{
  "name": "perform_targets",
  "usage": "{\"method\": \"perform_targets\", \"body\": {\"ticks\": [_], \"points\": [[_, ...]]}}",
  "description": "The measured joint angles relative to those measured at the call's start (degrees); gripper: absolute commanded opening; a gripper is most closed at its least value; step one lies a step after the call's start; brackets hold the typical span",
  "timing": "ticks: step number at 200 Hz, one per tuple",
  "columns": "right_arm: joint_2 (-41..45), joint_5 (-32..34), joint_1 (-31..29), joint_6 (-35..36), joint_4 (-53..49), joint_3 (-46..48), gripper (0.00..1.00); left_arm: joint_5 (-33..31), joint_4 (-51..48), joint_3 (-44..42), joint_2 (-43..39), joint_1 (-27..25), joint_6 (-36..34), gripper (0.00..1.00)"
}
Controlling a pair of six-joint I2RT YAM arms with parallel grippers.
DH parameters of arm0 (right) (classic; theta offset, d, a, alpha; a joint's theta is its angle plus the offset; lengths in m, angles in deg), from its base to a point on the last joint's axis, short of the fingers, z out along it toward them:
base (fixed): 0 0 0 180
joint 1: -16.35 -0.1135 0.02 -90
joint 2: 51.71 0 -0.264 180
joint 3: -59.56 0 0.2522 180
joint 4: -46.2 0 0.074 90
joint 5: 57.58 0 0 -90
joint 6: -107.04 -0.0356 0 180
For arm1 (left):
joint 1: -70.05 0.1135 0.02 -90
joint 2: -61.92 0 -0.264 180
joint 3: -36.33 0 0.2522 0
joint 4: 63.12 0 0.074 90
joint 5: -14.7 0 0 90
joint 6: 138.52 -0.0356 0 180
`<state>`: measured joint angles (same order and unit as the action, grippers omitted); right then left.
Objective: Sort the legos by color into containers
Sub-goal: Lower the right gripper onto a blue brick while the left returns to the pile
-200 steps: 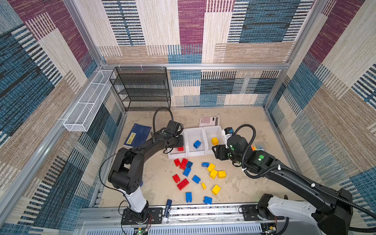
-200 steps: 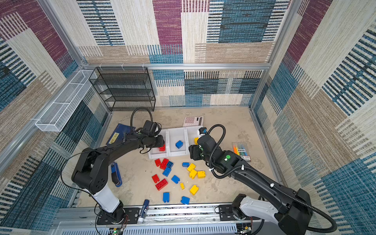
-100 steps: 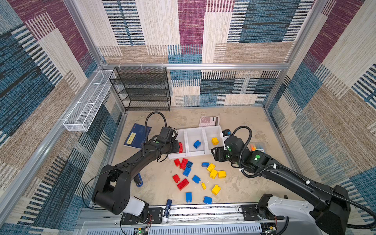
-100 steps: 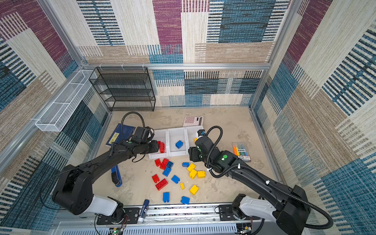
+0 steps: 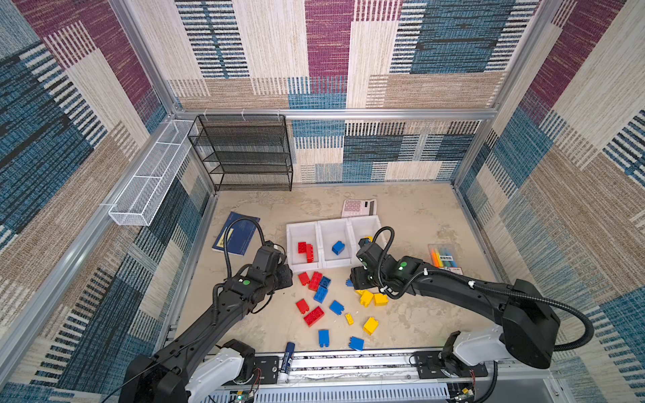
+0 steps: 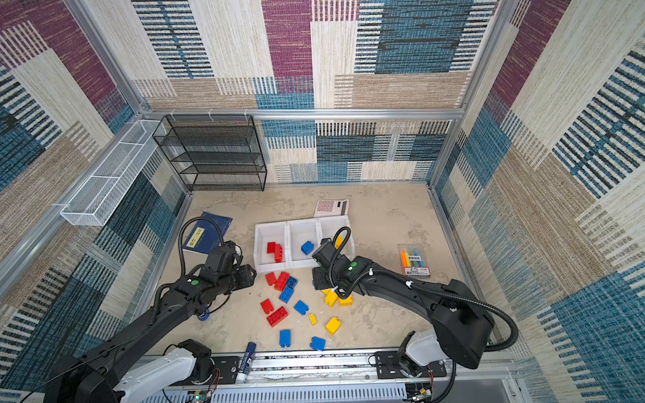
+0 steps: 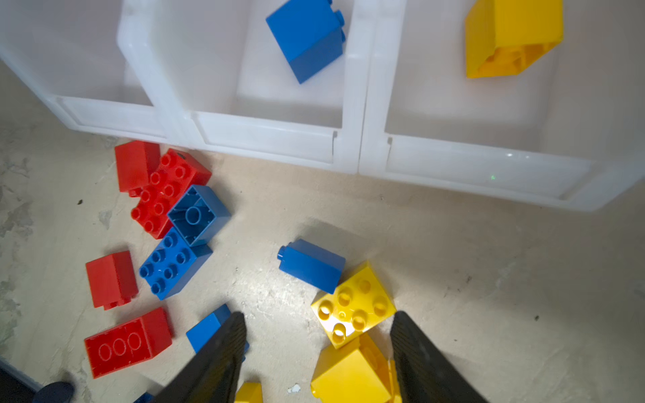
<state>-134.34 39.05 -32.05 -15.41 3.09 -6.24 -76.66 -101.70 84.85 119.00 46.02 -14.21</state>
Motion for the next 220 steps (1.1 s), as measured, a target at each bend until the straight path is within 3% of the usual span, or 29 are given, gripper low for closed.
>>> {"method": "perform_targets", "body": {"ticks": [62,126,220], "points": [[-6.3,0.4,0.0,-2.2,1.2,-2.8,0.67,0.1,-1.9,-1.2,-2.5,0.0,0.6,0.47],[-12.1,-0.7,-0.8,-2.9,1.2,-5.6,0.66,1.9,-1.4,-1.6,1.5,0.0,0.4,0.48],[-15.0,-1.5,-1.1,-3.1,1.2,-5.7,0.53,3.4,-0.7,-1.7,2.1,0.0,0.4,0.48]]}}
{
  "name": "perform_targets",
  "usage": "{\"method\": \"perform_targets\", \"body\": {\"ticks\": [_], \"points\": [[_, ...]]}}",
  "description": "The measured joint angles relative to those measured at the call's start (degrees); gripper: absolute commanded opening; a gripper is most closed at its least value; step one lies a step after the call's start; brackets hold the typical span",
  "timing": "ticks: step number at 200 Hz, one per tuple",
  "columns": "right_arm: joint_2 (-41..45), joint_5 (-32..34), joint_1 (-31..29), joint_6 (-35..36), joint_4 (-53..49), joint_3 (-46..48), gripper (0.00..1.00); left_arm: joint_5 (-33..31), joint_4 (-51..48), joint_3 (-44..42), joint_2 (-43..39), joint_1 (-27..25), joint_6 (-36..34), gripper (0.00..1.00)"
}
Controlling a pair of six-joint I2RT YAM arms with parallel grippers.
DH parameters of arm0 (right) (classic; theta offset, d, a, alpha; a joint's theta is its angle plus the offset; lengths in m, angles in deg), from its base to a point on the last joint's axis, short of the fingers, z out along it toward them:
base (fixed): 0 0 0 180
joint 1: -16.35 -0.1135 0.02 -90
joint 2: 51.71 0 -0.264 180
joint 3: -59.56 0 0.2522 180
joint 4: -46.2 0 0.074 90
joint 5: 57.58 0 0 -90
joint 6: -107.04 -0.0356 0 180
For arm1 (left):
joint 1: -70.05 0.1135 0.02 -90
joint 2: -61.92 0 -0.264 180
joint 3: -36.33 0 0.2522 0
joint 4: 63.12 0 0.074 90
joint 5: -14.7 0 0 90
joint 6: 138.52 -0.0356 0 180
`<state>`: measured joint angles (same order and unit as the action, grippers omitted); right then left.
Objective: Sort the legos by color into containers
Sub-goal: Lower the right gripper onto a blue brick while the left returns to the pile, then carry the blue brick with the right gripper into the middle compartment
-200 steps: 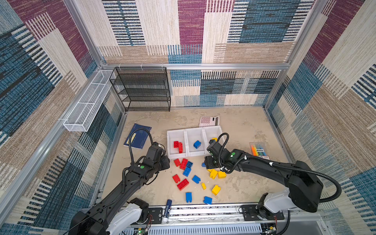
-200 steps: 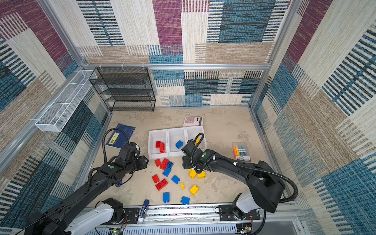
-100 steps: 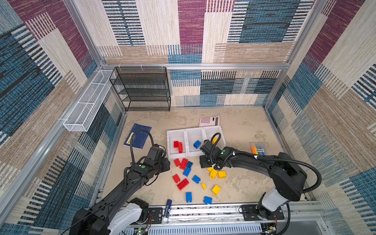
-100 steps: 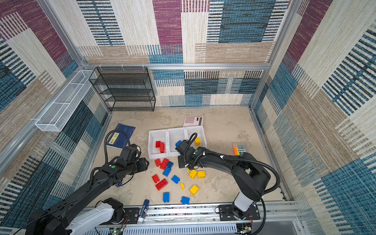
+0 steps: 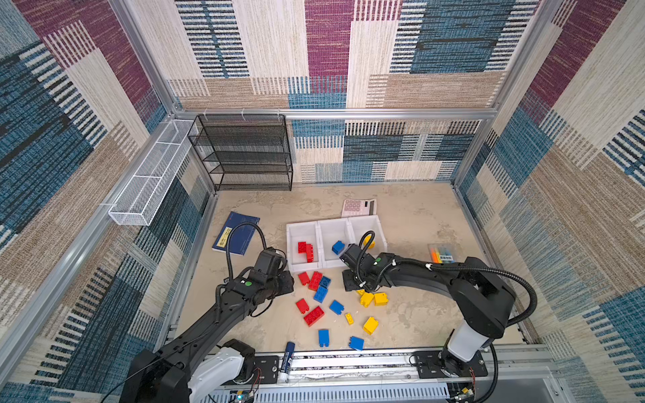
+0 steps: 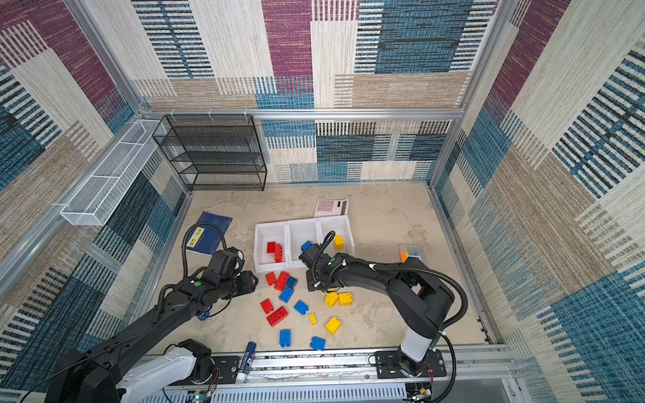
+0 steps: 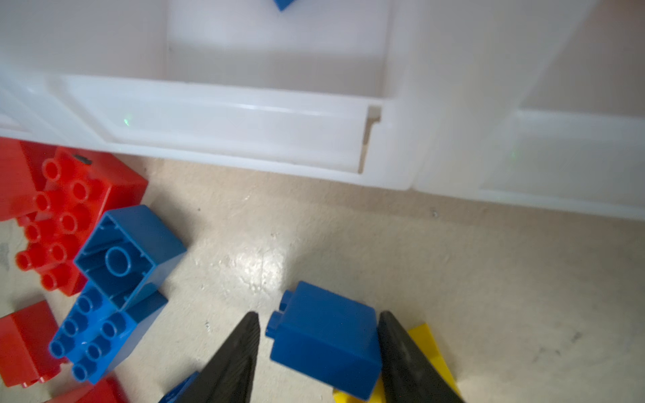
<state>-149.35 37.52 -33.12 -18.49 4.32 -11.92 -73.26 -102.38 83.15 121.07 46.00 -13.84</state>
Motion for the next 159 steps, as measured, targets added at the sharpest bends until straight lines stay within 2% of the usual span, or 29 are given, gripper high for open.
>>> {"method": "perform_targets", "body": {"ticks": [50,106,159], "points": [[-0.2,0.0,-0.1,0.0,0.5,0.0,0.45,-0.2,0.0,-0.3,-0.3,0.0,0.0,0.48],[1.7,0.2,-0.6,0.8,-0.1,-0.9,0.44,-0.3,-0.1,-0.8,-1.7,0.0,0.0,0.48],[2.3,2.1,1.2,7.4,-1.6,-12.2,0.44,-0.4,-0.5,-1.0,-2.8,0.0,0.1,0.48]]}}
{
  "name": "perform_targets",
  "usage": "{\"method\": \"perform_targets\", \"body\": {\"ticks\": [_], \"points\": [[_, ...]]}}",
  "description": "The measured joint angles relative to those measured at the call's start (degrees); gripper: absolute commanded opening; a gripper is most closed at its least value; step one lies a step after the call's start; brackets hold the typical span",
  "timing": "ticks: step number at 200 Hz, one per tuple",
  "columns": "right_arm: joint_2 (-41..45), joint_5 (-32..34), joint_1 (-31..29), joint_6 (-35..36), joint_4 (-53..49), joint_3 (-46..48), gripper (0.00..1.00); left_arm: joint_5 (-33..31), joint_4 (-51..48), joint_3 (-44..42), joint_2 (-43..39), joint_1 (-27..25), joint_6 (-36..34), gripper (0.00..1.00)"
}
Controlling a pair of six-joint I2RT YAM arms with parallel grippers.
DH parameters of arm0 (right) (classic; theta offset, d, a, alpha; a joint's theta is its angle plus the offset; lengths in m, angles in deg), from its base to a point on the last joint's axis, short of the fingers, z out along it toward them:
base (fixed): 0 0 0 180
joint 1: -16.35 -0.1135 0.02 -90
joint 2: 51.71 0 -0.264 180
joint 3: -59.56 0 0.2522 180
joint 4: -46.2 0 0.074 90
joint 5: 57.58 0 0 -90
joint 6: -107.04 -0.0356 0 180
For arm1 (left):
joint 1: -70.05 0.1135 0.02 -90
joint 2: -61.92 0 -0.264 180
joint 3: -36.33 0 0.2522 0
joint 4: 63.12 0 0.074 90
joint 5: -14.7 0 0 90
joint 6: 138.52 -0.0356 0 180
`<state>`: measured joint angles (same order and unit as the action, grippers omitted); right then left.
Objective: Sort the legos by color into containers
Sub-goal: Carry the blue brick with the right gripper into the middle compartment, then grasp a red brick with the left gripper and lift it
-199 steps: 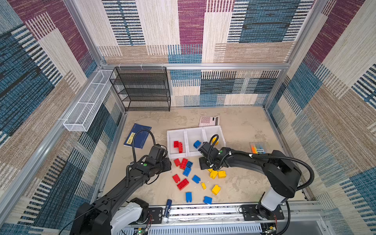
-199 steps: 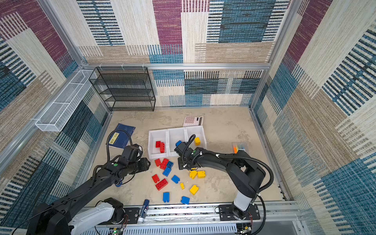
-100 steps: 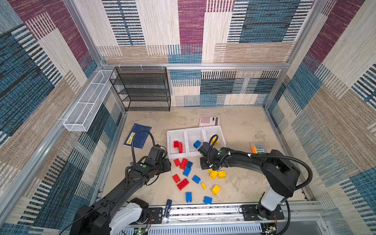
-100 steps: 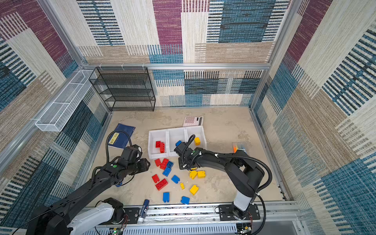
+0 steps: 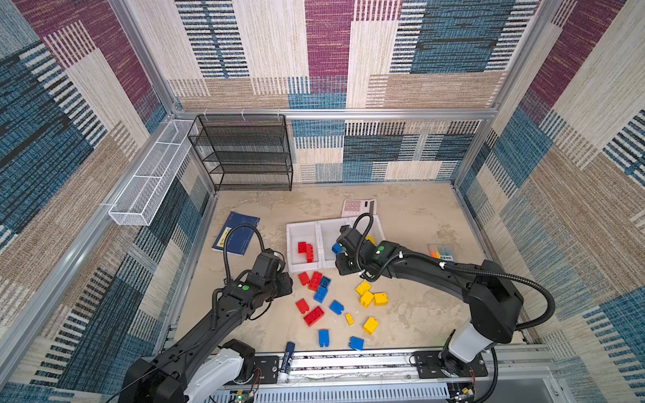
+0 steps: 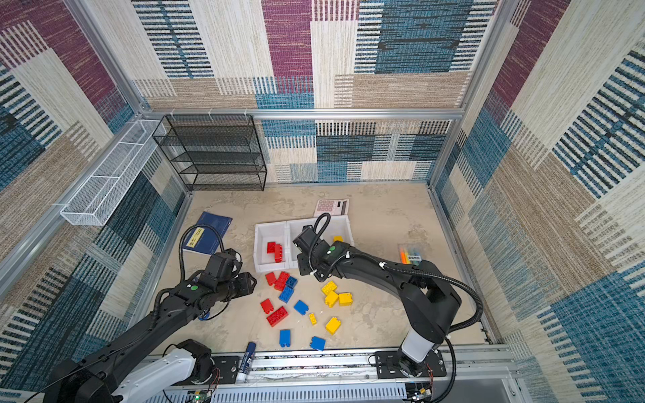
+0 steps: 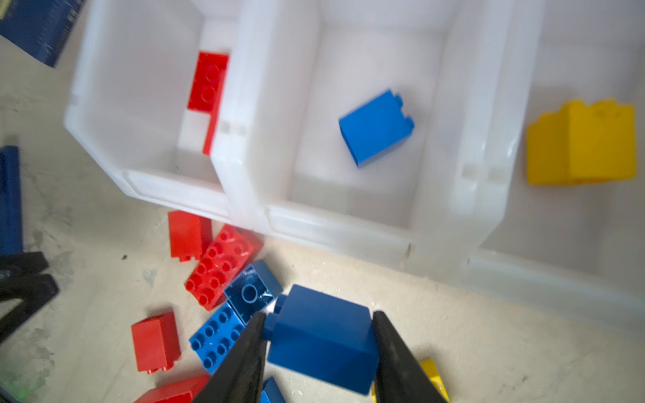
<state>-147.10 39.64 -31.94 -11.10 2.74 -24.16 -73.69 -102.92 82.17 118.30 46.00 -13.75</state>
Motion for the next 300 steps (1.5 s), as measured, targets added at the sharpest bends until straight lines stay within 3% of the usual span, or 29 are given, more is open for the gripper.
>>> {"method": "perform_targets", "body": {"ticks": [45,86,118,152,228,300], "points": [[-7.2,-1.5,2.9,5.3,0.7,-7.5,0.44,0.1,-0.4,-0.8,-1.7,0.0,0.6,0.48],[-10.7,-3.8,3.1,5.9,1.3,-9.7,0.45,0.1,-1.5,-1.6,-3.7,0.0,1.1,0.48],[-11.1,-4.1,3.3,5.9,1.6,-10.1,0.65,0.2,-2.1,-2.2,-4.6,0.0,1.3,0.48],[-11.2,-4.2,3.3,6.3,1.6,-10.6,0.68,0.2,-2.1,-2.2,-4.7,0.0,1.3,0.48],[-5.2,-4.0,3.3,5.0,1.6,-6.3,0.69,2.2,-3.0,-2.6,-4.7,0.0,1.2,0.49],[4.1,-3.6,3.3,0.5,2.9,4.8,0.70,6.8,-4.1,-6.1,-4.7,-2.4,2.3,0.52]]}}
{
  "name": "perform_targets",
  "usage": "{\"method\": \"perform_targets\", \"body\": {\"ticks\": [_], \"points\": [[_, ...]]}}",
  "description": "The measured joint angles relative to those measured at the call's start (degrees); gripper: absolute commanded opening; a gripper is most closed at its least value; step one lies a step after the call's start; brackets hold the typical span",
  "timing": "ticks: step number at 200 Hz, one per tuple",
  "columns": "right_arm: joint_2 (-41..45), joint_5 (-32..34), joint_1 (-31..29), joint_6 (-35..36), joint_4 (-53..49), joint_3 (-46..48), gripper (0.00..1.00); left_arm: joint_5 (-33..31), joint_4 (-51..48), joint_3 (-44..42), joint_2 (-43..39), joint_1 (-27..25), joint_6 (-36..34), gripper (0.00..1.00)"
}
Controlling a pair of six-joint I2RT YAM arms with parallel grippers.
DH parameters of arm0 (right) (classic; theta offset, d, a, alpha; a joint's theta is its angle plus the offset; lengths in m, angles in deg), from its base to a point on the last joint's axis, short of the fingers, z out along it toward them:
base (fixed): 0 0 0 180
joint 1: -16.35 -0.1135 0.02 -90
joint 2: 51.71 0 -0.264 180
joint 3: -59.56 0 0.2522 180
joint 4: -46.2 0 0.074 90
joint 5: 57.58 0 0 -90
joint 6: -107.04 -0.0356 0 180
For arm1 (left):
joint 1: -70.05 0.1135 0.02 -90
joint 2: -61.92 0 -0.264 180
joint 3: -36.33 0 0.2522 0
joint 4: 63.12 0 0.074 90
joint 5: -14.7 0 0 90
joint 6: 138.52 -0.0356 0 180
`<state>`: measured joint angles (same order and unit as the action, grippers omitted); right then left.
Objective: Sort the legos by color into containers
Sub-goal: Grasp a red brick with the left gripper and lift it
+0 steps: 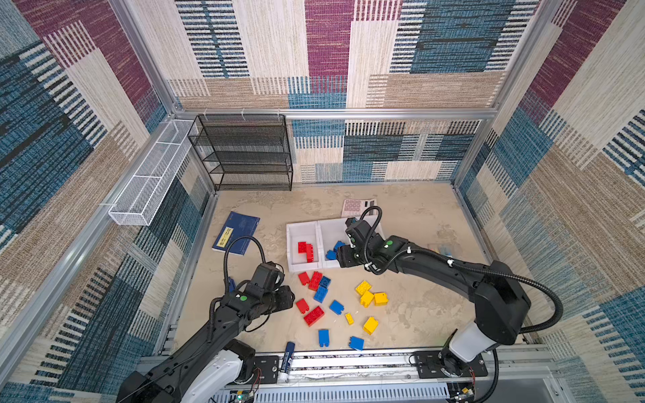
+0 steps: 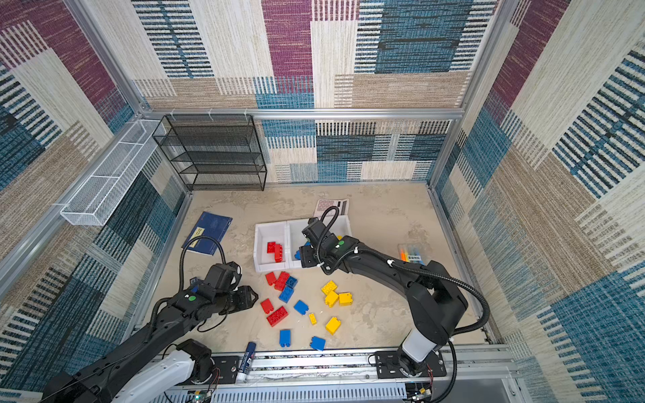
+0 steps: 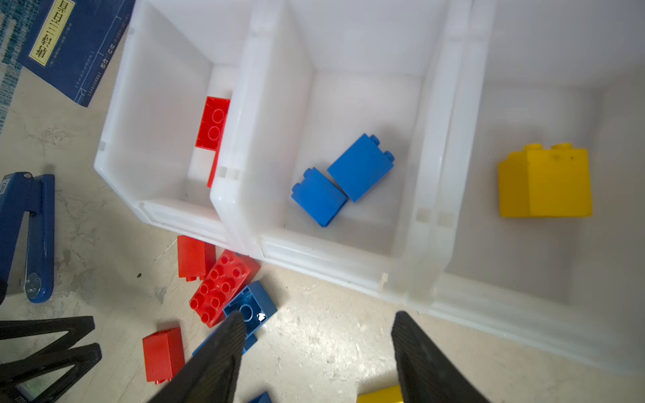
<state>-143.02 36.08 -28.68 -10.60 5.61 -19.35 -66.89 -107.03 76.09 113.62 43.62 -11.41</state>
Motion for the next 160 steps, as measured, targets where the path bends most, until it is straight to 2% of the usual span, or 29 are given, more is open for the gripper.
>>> {"method": "perform_targets", "body": {"ticks": [42,83,160], "points": [[4.4,0.9,0.0,-2.0,0.0,3.9,0.70,2.6,1.7,-2.3,1.2,-2.8,2.0,0.53],[5.9,1.5,0.0,-3.1,-0.1,4.8,0.70,4.0,7.4,-3.3,5.5,-4.3,4.5,0.53],[7.0,1.5,0.0,-4.0,-0.2,5.6,0.70,3.6,12.8,0.6,15.4,-6.8,4.9,0.52]]}}
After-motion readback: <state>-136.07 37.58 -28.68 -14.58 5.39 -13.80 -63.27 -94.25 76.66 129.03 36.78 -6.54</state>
